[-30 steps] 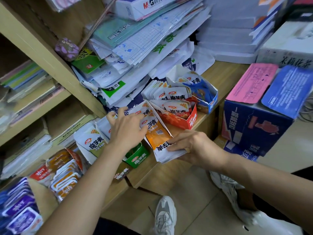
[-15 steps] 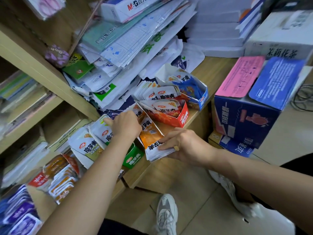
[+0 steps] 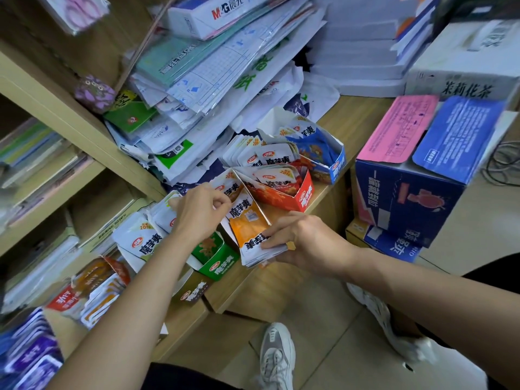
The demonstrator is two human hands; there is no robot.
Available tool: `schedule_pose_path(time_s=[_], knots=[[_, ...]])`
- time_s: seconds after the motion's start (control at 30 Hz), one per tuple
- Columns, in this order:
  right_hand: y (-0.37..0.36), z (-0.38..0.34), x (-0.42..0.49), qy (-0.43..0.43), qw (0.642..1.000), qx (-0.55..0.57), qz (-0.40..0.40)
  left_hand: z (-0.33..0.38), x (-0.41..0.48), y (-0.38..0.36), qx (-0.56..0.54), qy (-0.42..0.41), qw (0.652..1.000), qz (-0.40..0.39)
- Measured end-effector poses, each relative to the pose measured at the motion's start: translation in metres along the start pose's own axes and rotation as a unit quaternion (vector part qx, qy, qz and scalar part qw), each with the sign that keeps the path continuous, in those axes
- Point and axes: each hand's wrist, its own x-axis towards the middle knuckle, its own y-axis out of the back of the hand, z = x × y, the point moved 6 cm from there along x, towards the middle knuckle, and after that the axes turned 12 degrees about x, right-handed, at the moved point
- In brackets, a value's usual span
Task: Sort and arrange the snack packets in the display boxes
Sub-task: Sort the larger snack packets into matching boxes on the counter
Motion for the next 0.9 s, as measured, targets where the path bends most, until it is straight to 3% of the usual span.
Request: schedule_pose_path(time_s=[0.23,0.33,0.47,0.73,0.9], knots=[[-0.002,-0.001,0.001,0.0,1.0,-0.001,-0.003,0.001,-0.024,0.016,0.053,-0.073,0.991,0.103],[0.001,0.001,0.002,0.0,1.0,-0.021,0.007,-0.007,-0.031,0.026,-0.073,-0.029,0.991,0.113],[0.007,-0.002,0.005,0.006,0.999,-0.027,0.028,-0.008,-0.04,0.049,-0.275,-0.013,0.95,0.148],[0.011,0.002,0.011,-0.069,0.983,0.075,0.155,0.013,-0.065,0.033,-0.332,-0.101,0.935,-0.067],[0.002,0.0,0.006,-0.061,0.985,0.1,0.124,0.0,-0.075,0.014,-0.32,-0.118,0.935,-0.093]])
